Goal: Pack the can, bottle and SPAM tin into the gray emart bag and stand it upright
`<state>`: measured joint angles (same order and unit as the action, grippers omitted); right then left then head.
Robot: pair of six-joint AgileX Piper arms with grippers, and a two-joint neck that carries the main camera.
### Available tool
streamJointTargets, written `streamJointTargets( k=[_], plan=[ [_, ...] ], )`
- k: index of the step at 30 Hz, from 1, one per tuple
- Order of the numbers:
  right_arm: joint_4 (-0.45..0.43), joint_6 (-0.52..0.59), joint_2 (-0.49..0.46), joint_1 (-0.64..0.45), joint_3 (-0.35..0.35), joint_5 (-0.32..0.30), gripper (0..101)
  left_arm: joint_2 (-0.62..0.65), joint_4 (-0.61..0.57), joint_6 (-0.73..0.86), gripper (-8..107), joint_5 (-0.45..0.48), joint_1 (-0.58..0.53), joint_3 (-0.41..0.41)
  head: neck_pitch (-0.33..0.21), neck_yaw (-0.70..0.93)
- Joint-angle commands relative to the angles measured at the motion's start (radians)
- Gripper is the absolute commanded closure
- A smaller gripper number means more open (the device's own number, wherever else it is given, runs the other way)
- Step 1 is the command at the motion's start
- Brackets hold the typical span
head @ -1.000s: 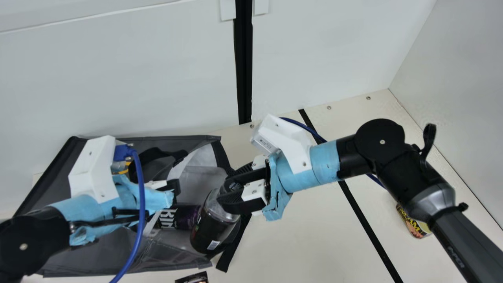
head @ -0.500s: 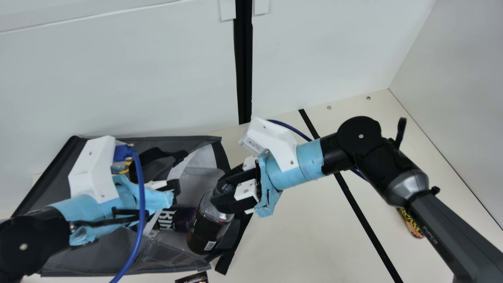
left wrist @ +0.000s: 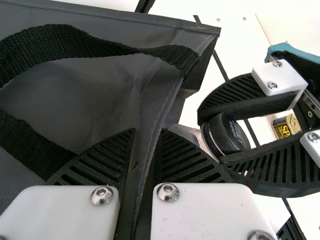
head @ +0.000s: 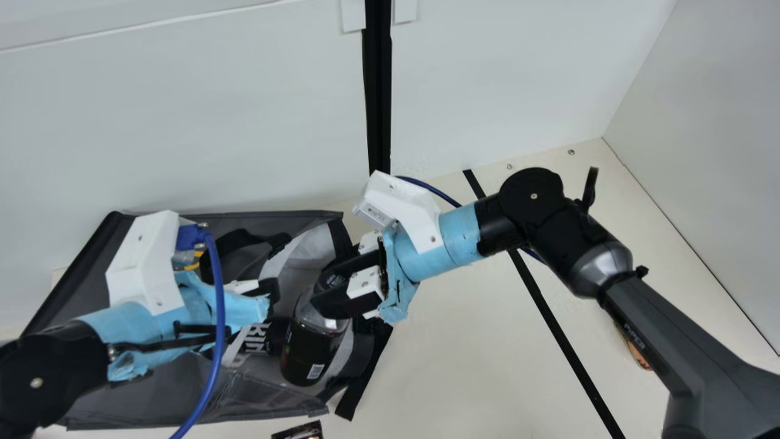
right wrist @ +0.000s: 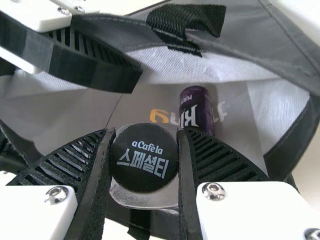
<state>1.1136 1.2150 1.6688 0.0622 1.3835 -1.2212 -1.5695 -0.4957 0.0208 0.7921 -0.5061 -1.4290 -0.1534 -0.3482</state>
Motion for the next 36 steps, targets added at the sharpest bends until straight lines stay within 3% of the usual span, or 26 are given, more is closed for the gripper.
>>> streamJointTargets(
  k=[1,22,36],
  plan=[
    [-0.001,-0.001,0.008,0.004,0.01,0.001,101,0.0,0.0,0.0,107,0.0,0.0,0.0,-0.021,-0.001],
    [-0.003,0.017,0.111,0.049,0.082,0.001,101,0.0,0.0,0.0,107,0.0,0.0,0.0,-0.021,-0.001],
    [-0.02,-0.008,0.18,0.059,0.177,0.001,101,0.0,0.0,0.0,107,0.0,0.0,0.0,-0.021,-0.001]
  ],
)
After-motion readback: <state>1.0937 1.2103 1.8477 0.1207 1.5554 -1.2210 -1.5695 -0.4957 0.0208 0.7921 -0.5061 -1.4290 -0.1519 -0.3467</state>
